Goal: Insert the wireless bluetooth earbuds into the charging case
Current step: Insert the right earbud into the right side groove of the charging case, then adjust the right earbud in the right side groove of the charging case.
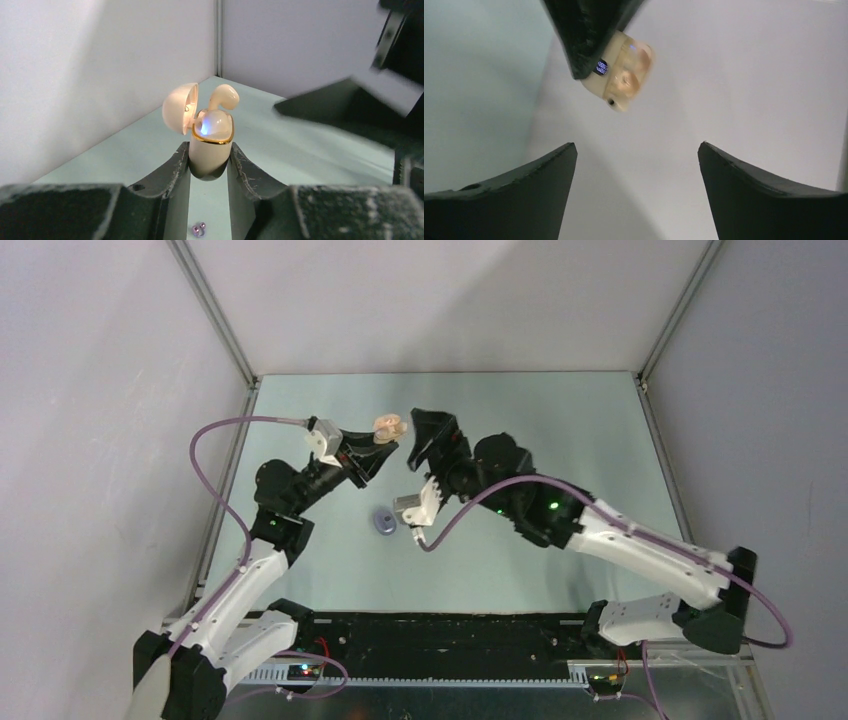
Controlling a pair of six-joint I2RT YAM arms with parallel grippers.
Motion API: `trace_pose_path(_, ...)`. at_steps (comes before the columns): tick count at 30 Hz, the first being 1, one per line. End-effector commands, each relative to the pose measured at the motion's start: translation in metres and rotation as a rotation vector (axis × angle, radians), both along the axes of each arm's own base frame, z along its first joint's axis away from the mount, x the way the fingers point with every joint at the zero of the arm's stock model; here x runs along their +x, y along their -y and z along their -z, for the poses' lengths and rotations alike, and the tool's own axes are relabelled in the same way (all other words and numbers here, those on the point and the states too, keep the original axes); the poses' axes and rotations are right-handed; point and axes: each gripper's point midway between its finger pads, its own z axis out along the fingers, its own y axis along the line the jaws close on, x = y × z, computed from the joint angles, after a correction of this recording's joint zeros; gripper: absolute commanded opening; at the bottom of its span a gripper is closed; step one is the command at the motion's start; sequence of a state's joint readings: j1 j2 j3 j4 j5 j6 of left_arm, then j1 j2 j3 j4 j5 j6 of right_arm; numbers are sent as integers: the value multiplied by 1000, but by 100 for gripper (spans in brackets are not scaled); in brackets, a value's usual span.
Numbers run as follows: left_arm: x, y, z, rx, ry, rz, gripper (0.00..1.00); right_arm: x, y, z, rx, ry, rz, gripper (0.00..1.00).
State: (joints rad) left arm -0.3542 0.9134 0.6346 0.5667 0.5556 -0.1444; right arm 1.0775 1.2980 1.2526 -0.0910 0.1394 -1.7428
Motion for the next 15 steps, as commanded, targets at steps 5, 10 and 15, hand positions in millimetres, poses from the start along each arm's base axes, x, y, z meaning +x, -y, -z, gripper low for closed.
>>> trace_pose_path(5,-27,5,-14,42,95,204,0,-56,65,-29,265,-868,33,97)
trace_pose_path(10,-44,7,-10,116,137,314,0,-36,70,-7,269,-1211,104,87)
trace_pose_path(15,-61,12,-4,174,146,427,0,-56,60,1,157,-1340,-23,78)
